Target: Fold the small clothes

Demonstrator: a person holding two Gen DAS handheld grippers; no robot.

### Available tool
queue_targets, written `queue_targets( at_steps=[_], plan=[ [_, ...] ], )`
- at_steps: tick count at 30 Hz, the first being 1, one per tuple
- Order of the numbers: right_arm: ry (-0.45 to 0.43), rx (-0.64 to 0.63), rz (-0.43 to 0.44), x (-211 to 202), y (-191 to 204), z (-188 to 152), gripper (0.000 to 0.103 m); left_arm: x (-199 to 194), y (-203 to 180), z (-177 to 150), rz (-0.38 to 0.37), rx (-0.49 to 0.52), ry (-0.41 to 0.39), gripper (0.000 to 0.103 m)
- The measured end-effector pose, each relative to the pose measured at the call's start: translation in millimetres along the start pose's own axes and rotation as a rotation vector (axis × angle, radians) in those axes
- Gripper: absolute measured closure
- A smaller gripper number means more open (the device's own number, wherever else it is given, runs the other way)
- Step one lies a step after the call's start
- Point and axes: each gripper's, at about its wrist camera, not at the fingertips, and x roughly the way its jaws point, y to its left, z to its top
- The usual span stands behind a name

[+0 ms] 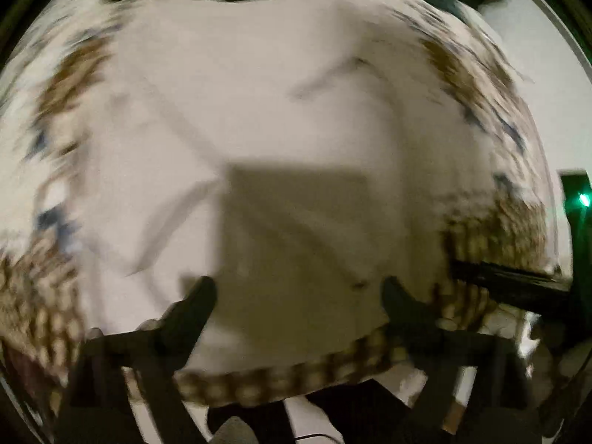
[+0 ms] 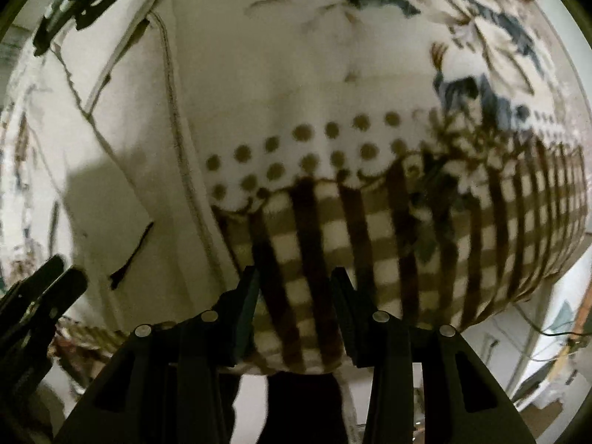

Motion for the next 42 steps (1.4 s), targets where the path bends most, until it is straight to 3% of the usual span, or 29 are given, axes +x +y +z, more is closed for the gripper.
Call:
queue_targets(
  at_steps=[1,4,7,13,14,15,16,17,18,20,22,26,31,36,38,42],
  plan=[
    [0.006,0.003,0.027,-2.3,5.4,5.9,0.060,-6.5,16.6,-3.9,0.020,-0.052,-0.001,0.011],
    [0.005,0.004,0.094,-13.3,-9.8,3.5,0.044,-16.5,68.3,-19.8,0.066,-0.199,0.003,0.011],
    [0.041,0.020,0.113,-3.2,-14.1,3.2,0.044,-13.2,125.9,-44.4,0.102,-0.359,0.010,0.011],
    [0.107,0.077,0.184,5.8,-37.9,2.3,0.044,19.9,175.5,-74.6,-0.082,-0.468,0.103,0.017],
    [0.107,0.082,0.190,6.1,-43.7,-0.4,0.044,22.1,175.4,-76.8,-0.092,-0.467,0.101,0.026],
    [0.106,0.089,0.194,5.5,-52.4,-5.5,0.044,21.8,172.9,-79.4,-0.096,-0.455,0.093,0.051],
    [0.101,0.093,0.198,3.1,-57.9,-8.6,0.045,21.0,169.7,-81.2,-0.096,-0.443,0.088,0.066],
    [0.095,0.094,0.204,1.0,-61.9,-5.7,0.055,19.2,165.8,-82.7,-0.097,-0.424,0.089,0.091],
    [0.093,0.089,0.203,-1.5,-63.9,-6.7,0.062,20.3,156.9,-79.2,-0.105,-0.406,0.088,0.098],
    [0.098,0.071,0.182,-9.1,-62.2,-4.0,0.089,16.6,138.9,-76.0,-0.104,-0.378,0.057,0.098],
    [0.109,0.069,0.204,-17.4,-74.4,-14.7,0.099,8.0,128.9,-77.4,-0.120,-0.385,0.035,0.099],
    [0.085,0.073,0.237,-45.8,-58.7,-13.1,0.100,-16.3,142.2,-73.6,-0.162,-0.492,0.009,0.099],
    [0.036,0.153,0.355,-96.4,-63.7,12.5,0.100,-41.5,173.7,-54.6,-0.254,-0.617,-0.035,0.100],
    [-0.058,0.229,0.442,-139.0,-86.7,83.0,0.100,-36.3,197.2,26.2,-0.316,-0.660,-0.098,0.100],
    [-0.108,0.234,0.428,-146.8,-85.1,114.2,0.100,-32.6,208.0,57.8,-0.308,-0.655,-0.127,0.100],
    [-0.158,0.249,0.417,-141.9,-87.2,174.4,0.100,3.1,234.2,128.7,-0.380,-0.679,-0.128,0.096]
  ],
)
